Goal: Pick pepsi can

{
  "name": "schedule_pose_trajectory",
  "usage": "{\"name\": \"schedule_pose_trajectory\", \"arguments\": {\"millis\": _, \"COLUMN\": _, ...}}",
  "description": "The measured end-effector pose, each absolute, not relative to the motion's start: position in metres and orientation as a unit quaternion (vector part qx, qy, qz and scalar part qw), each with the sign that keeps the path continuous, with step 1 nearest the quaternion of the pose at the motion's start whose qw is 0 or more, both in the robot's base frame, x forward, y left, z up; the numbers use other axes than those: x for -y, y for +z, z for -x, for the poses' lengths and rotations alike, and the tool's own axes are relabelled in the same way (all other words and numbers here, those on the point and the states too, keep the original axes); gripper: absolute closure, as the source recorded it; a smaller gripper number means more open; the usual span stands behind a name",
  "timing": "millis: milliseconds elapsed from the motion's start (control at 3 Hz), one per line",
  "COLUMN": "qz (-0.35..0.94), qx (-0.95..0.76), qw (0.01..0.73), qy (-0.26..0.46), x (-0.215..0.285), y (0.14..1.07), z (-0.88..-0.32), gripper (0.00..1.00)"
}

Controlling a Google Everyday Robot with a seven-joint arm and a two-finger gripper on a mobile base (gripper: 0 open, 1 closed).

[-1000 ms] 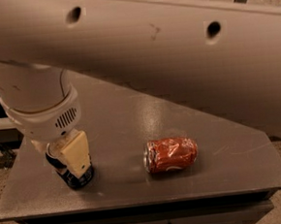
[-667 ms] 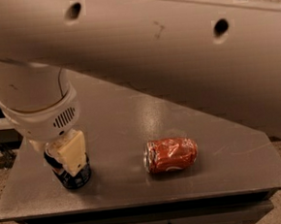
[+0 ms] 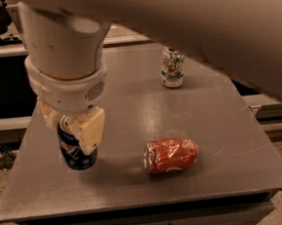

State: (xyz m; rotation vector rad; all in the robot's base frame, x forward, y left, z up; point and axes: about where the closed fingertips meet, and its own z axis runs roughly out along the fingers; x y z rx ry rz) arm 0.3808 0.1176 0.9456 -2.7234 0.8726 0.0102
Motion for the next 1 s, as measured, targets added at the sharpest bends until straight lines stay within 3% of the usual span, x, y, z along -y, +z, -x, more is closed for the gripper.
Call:
{"name": "schedule_pose_trajectory", "arguments": {"millis": 667, "qz": 0.92, "qx": -0.334, "qw": 0.204, "qy": -0.006, "x": -0.065, "y": 0.989, "z": -0.456, "gripper": 1.0}}
{"name": "schedule_pose_trajectory", "arguments": {"millis": 1000, "qz": 0.919, "qx": -0.333, "qw": 0.21, "qy": -0.01, "x": -0.067, "y": 0.995, "z": -0.456, "gripper": 1.0}}
